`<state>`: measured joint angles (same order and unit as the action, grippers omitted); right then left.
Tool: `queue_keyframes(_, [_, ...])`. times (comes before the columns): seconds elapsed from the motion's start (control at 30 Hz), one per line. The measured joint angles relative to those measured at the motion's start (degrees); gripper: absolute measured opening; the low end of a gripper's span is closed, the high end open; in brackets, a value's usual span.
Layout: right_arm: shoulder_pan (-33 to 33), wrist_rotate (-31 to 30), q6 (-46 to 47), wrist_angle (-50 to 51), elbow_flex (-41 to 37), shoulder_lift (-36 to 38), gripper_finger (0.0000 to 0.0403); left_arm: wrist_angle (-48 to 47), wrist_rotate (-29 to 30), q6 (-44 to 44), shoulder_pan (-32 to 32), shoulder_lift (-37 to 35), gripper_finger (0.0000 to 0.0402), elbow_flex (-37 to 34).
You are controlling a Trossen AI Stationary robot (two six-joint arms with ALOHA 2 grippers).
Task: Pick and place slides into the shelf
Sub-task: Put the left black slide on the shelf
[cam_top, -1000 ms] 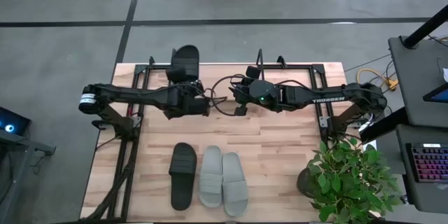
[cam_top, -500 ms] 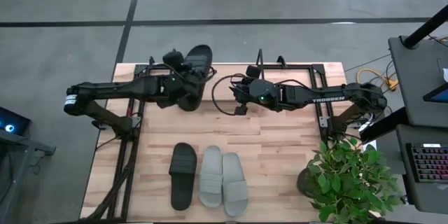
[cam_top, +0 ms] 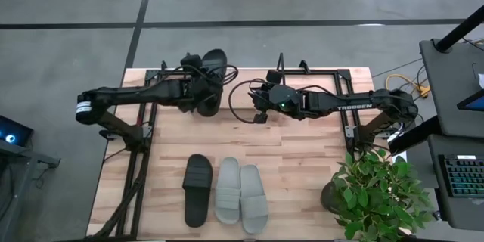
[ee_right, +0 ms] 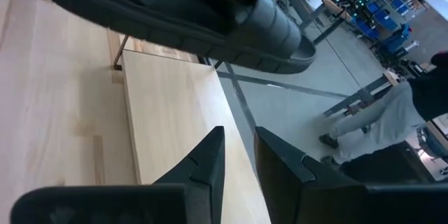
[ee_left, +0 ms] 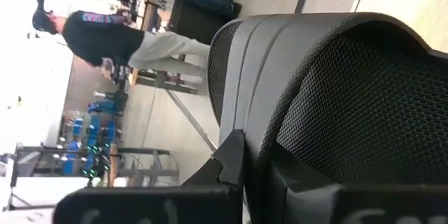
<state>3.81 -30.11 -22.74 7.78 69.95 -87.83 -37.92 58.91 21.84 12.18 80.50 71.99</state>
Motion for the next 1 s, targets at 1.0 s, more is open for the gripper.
queue_keyframes(1.0, [0.00,0.00,-0.19,0.54,0.00,0.00,0.0079,26.05,-5.00,6.04,6.47,-0.08,0.0000,-18.61])
